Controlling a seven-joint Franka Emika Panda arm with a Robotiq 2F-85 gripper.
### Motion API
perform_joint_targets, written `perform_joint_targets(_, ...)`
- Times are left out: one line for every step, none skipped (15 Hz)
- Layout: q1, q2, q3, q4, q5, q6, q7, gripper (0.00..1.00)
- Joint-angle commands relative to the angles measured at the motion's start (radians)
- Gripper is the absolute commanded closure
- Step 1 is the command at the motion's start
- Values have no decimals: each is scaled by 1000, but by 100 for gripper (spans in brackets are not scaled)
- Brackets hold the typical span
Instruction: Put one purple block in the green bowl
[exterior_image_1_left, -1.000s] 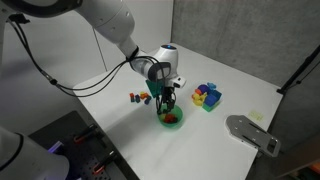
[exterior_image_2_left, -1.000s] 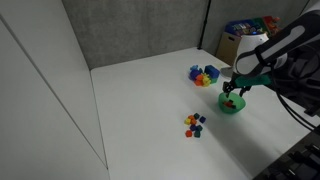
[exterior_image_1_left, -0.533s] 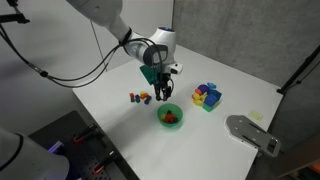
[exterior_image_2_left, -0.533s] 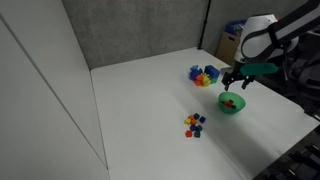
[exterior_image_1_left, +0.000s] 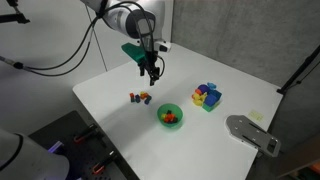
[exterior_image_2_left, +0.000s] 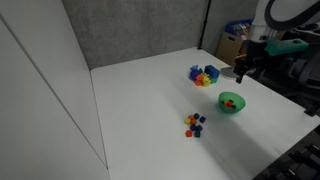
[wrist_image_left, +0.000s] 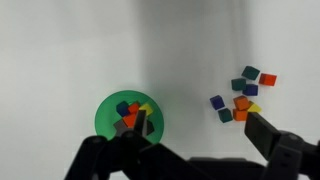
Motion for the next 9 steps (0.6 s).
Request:
perform_joint_targets(-10, -140, 36, -38, -72, -125, -14, 0)
perform_joint_targets(-10, -170, 45, -38, -93, -150, -3, 0)
perform_joint_targets(-11, -201, 53, -45, -109, -160, 0, 0)
perform_joint_targets(-12, -225, 61, -48, -117, -174, -2, 0)
perform_joint_targets(-13, -248, 68, -53, -127, -181, 1, 0)
perform_joint_targets(-14, -268, 73, -58, -129, -189, -2, 0)
perform_joint_targets(-15, -286, 78, -64, -132, -192, -1, 0)
perform_joint_targets(-15, -304, 82, -81, -124, -188, -3, 0)
perform_joint_targets(-18, -250, 81, -39, -107, -182, -8, 0)
